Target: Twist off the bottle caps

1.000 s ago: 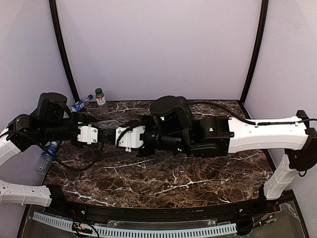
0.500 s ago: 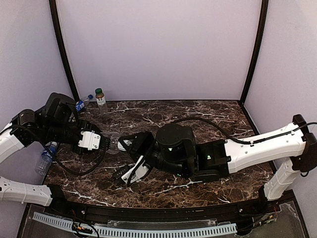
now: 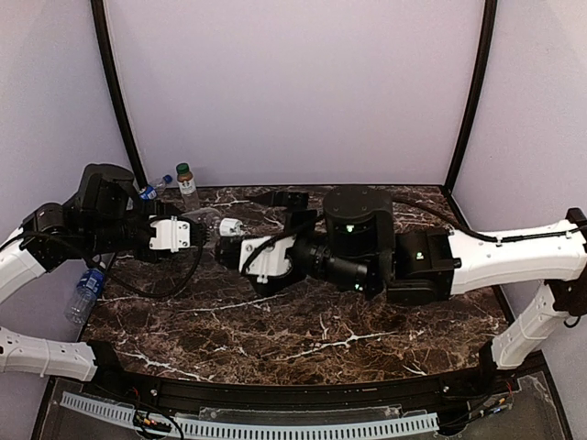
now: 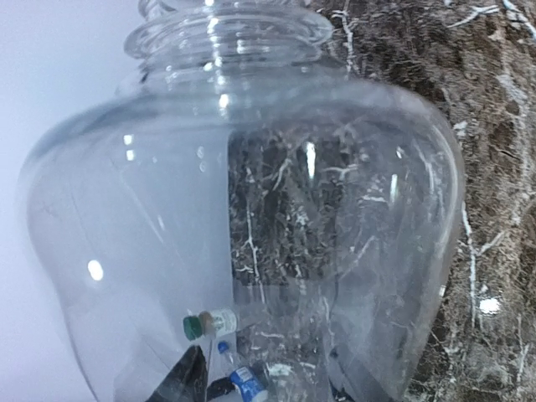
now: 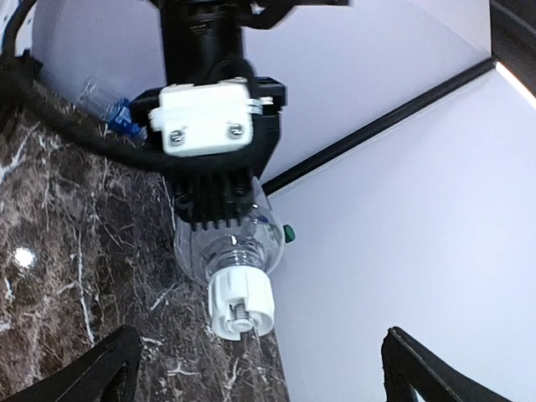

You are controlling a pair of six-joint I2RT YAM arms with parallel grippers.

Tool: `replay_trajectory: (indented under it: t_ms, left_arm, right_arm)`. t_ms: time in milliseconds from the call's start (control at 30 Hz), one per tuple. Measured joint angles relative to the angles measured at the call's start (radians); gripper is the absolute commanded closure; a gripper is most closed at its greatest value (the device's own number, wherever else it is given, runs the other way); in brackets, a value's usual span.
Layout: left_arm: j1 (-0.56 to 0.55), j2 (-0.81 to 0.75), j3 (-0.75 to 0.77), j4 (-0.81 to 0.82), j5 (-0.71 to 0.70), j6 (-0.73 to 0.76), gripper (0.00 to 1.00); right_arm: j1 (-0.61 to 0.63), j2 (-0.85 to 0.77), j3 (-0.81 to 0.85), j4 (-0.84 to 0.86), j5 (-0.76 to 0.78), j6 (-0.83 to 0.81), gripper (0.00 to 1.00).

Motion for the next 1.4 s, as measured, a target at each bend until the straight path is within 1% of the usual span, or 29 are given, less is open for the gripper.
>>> replay_trajectory:
  t_ms: [33, 100, 133, 167, 200, 267, 333, 400, 467, 500, 633, 667, 733, 900, 933, 1033, 1267, 1400]
  left_arm:
    - [0.0, -0.004, -0.012, 0.046, -0.027, 0.006, 0.65]
    - [0.0, -0.013, -0.045, 0.134, -0.08, 0.026, 0.65]
    - [0.0, -0.016, -0.068, 0.187, -0.114, 0.042, 0.65]
    - [0.0, -0.018, -0.086, 0.225, -0.137, 0.058, 0.65]
    - [0.0, -0.018, -0.108, 0.278, -0.167, 0.08, 0.65]
    - [0.001, -0.017, -0.142, 0.364, -0.213, 0.121, 0.65]
    - [0.001, -0.016, -0.162, 0.435, -0.25, 0.16, 0.65]
    - [0.001, -0.014, -0.169, 0.486, -0.274, 0.188, 0.65]
    - [0.001, -0.012, -0.172, 0.531, -0.294, 0.212, 0.65]
    - [0.001, -0.011, -0.172, 0.55, -0.302, 0.223, 0.65]
    - [0.001, -0.008, -0.174, 0.593, -0.316, 0.249, 0.65]
    - [0.001, -0.008, -0.174, 0.599, -0.318, 0.252, 0.65]
    - [0.001, -0.007, -0.174, 0.606, -0.319, 0.26, 0.65]
    - [0.001, -0.006, -0.174, 0.606, -0.319, 0.269, 0.65]
    - [0.001, -0.006, -0.174, 0.606, -0.319, 0.27, 0.65]
    - [0.001, -0.006, -0.174, 0.606, -0.319, 0.271, 0.65]
    - [0.001, 0.001, -0.174, 0.606, -0.319, 0.27, 0.65]
    - [0.001, 0.002, -0.174, 0.606, -0.319, 0.27, 0.65]
  right_arm:
    - [-0.021, -0.013, 0.008, -0.014, -0.04, 0.09, 0.02]
    - [-0.105, -0.048, 0.025, -0.04, -0.162, 0.329, 0.08]
    - [-0.166, -0.062, 0.035, -0.043, -0.234, 0.475, 0.12]
    - [-0.206, -0.068, 0.043, -0.042, -0.282, 0.572, 0.13]
    - [-0.266, -0.069, 0.058, -0.04, -0.34, 0.732, 0.13]
    - [-0.343, -0.053, 0.093, -0.039, -0.41, 0.971, 0.03]
    - [-0.367, -0.013, 0.143, -0.048, -0.469, 1.163, 0.01]
    - [-0.36, 0.047, 0.208, -0.061, -0.526, 1.307, 0.03]
    - [-0.351, 0.106, 0.262, -0.083, -0.573, 1.414, 0.07]
    - [-0.348, 0.13, 0.277, -0.097, -0.592, 1.458, 0.11]
    - [-0.344, 0.194, 0.305, -0.148, -0.644, 1.566, 0.3]
    - [-0.344, 0.205, 0.31, -0.156, -0.653, 1.582, 0.32]
    - [-0.344, 0.22, 0.319, -0.164, -0.672, 1.597, 0.35]
    - [-0.344, 0.232, 0.332, -0.159, -0.695, 1.628, 0.33]
    - [-0.344, 0.232, 0.332, -0.156, -0.696, 1.632, 0.34]
    - [-0.346, 0.232, 0.332, -0.151, -0.698, 1.641, 0.46]
    - [-0.35, 0.232, 0.333, -0.14, -0.708, 1.654, 0.49]
    - [-0.354, 0.232, 0.333, -0.14, -0.708, 1.659, 0.67]
